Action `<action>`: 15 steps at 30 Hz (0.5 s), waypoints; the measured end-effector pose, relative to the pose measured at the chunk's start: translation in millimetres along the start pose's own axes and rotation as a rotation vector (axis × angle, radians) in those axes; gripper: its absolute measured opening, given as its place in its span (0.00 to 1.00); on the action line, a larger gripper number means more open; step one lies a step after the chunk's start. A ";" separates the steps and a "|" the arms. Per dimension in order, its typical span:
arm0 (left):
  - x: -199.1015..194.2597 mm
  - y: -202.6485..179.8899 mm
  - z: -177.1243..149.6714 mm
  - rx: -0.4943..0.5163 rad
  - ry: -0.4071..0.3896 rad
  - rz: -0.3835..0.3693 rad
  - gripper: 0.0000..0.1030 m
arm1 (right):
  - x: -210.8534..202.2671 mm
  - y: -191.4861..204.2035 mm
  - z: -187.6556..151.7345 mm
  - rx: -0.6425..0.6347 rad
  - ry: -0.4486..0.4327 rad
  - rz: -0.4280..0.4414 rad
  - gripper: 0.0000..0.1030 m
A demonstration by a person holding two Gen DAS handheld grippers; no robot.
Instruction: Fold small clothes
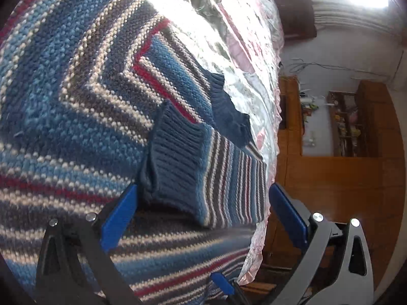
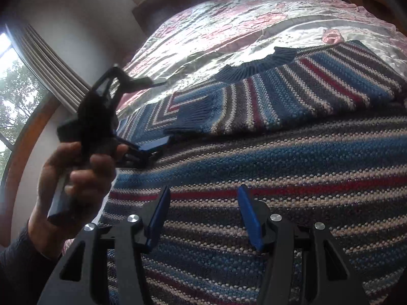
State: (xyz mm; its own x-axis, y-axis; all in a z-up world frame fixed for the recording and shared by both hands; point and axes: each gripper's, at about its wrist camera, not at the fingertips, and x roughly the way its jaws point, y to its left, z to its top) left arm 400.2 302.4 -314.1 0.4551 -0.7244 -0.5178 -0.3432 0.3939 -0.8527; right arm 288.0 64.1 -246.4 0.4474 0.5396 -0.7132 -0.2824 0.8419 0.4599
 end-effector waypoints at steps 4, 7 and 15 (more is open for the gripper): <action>10.8 -13.1 9.7 0.007 -0.043 0.095 0.53 | 4.3 -4.2 9.5 -0.032 -0.004 -0.018 0.54; 18.5 -18.0 16.0 -0.003 -0.010 0.131 0.07 | 1.6 -18.4 20.1 -0.012 -0.003 -0.012 0.54; 17.5 -57.2 45.4 0.231 -0.047 0.124 0.06 | -8.7 -47.2 23.4 0.053 0.002 -0.005 0.54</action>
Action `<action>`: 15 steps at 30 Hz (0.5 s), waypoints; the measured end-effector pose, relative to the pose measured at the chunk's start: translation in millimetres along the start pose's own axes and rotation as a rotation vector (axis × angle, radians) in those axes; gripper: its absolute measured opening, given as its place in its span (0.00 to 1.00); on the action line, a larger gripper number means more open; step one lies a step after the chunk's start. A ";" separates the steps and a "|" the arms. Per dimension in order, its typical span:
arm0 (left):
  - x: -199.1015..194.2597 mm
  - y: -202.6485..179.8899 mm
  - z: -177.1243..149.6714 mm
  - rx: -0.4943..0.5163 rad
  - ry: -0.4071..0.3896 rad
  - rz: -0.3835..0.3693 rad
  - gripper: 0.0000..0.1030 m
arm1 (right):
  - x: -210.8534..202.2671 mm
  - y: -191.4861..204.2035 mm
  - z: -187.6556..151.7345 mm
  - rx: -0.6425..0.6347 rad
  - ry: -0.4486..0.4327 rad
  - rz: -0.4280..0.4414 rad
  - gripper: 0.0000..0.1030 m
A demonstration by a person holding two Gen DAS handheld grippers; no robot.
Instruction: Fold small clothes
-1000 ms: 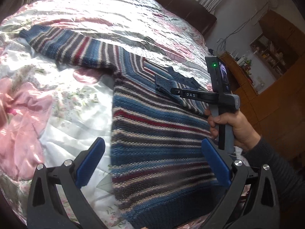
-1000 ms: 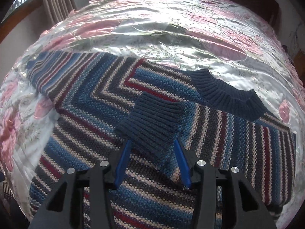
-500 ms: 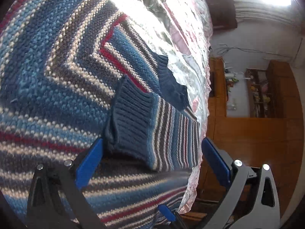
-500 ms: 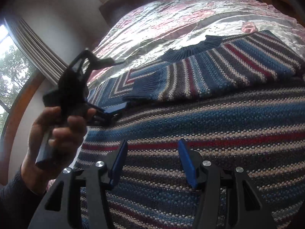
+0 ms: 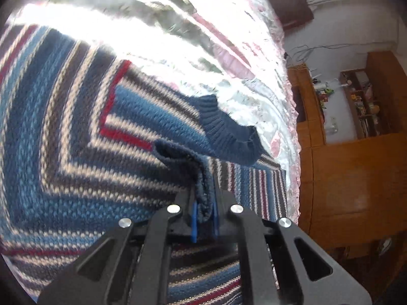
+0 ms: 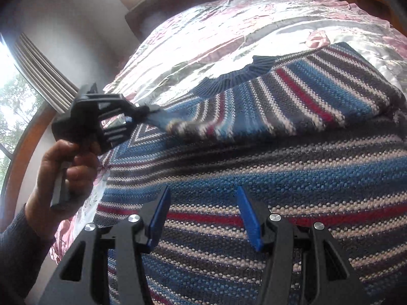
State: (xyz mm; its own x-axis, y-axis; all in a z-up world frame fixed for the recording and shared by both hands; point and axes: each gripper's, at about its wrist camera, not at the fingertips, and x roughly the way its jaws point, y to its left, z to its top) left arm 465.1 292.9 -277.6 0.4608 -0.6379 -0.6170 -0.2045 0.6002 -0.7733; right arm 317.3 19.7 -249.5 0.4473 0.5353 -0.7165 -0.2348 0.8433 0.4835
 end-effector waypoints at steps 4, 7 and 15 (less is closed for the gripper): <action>-4.9 -2.7 7.7 0.100 -0.046 -0.016 0.06 | 3.5 -2.3 -9.7 -0.004 0.024 -0.004 0.54; 2.8 30.7 -0.8 0.041 -0.020 0.075 0.07 | 5.1 -4.9 -13.4 -0.008 0.032 -0.005 0.54; 14.0 48.1 -4.4 -0.021 0.083 0.087 0.23 | -4.0 -7.6 -6.3 -0.022 0.031 -0.016 0.54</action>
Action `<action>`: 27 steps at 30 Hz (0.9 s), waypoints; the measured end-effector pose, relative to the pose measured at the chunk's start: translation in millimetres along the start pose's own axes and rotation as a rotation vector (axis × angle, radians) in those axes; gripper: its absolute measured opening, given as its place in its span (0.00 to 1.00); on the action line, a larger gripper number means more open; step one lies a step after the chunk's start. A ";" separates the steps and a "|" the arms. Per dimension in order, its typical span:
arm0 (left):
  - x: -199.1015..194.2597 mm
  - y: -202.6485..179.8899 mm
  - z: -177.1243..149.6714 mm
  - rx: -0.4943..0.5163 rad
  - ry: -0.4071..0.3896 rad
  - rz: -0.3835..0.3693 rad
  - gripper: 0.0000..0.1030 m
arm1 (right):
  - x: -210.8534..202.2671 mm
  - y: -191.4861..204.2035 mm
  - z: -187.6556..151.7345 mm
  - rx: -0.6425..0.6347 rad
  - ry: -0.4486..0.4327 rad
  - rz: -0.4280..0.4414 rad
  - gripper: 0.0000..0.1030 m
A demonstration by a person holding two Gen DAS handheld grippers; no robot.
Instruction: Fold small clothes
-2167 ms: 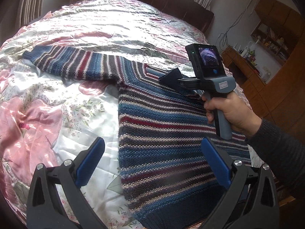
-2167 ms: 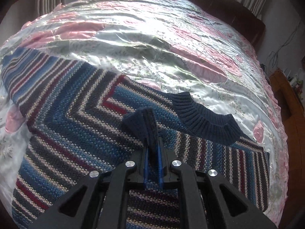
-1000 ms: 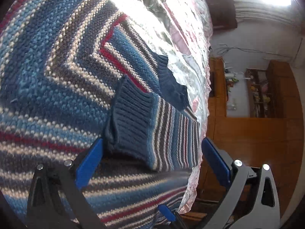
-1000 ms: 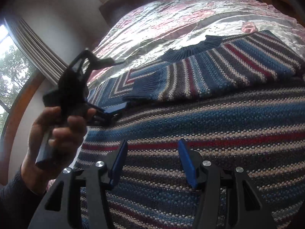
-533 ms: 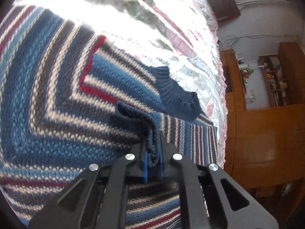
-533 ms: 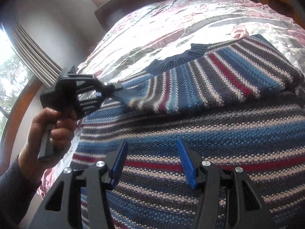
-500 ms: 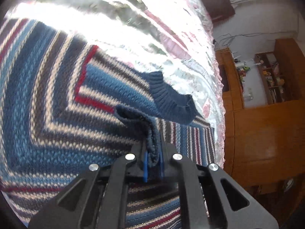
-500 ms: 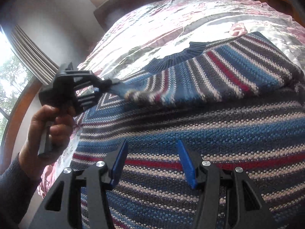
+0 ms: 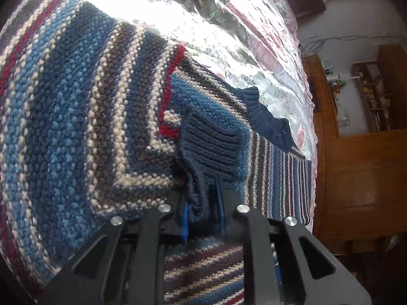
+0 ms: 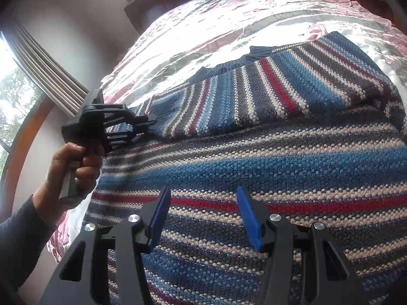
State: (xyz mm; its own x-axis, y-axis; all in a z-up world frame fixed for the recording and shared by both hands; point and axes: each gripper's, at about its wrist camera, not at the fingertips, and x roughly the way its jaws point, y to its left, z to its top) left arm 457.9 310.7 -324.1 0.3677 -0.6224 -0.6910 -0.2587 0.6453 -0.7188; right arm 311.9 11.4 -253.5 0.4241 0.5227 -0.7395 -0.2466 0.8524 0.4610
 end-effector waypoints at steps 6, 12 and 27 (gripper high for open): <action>-48.9 -28.5 -22.5 0.092 -0.168 0.073 0.73 | -44.6 -60.6 56.8 0.101 -0.189 -0.096 0.53; -12.1 -23.4 -20.1 0.030 -0.044 -0.039 0.77 | -16.2 -144.0 84.1 0.299 -0.060 -0.131 0.45; -290.6 154.8 -44.2 -0.246 -0.490 0.039 0.91 | 28.6 29.0 73.6 0.008 0.025 0.052 0.57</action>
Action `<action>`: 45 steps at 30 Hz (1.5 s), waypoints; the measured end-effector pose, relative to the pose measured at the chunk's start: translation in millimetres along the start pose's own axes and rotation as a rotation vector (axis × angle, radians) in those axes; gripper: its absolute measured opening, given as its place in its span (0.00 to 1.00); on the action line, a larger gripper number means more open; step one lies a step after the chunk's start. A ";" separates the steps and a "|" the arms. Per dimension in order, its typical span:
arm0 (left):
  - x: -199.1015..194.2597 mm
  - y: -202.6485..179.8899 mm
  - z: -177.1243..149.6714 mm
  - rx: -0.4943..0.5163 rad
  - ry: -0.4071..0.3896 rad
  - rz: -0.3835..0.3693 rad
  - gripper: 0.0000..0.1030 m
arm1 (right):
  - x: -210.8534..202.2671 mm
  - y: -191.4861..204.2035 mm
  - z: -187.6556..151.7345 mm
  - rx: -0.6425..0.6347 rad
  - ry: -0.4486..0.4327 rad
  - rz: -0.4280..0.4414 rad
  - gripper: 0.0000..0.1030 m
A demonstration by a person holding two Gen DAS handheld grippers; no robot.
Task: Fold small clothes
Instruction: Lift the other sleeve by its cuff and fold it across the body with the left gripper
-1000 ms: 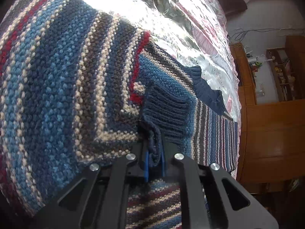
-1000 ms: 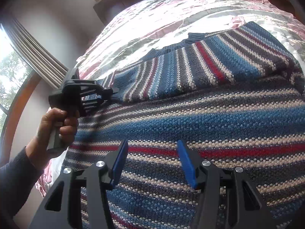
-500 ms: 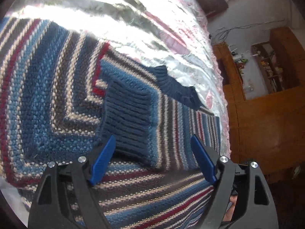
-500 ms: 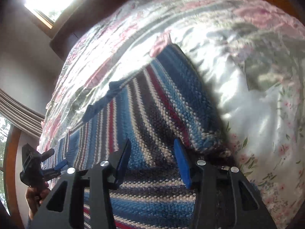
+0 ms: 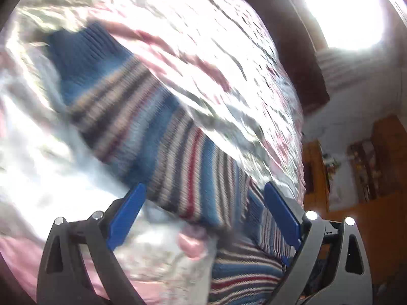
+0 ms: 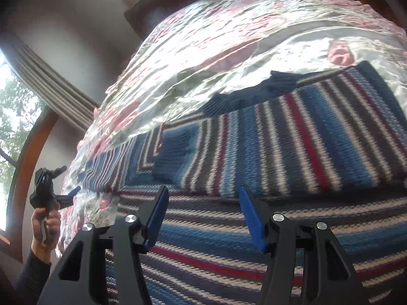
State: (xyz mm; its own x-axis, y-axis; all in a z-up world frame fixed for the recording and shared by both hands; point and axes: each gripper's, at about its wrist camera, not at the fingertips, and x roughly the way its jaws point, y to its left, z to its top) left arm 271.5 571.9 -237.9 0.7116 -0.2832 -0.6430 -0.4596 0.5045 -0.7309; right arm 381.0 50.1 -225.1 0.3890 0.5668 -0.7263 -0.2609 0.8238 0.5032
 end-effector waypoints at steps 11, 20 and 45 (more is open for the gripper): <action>-20.3 73.9 101.2 -0.064 -0.079 0.155 0.91 | 62.7 72.8 -8.1 -0.104 0.089 -0.015 0.56; 2.9 88.5 117.0 -0.060 -0.069 0.183 0.79 | 70.9 128.1 -12.1 -0.315 0.046 -0.101 0.59; -58.4 -83.0 72.7 0.278 -0.195 0.091 0.06 | 22.7 126.5 -11.8 -0.387 -0.015 -0.131 0.61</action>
State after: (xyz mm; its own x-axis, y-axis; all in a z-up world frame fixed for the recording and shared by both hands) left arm 306.7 605.9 -123.0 0.7748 -0.0792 -0.6272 -0.3824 0.7312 -0.5648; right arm 346.4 167.3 -183.5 0.4533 0.4591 -0.7641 -0.5200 0.8324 0.1917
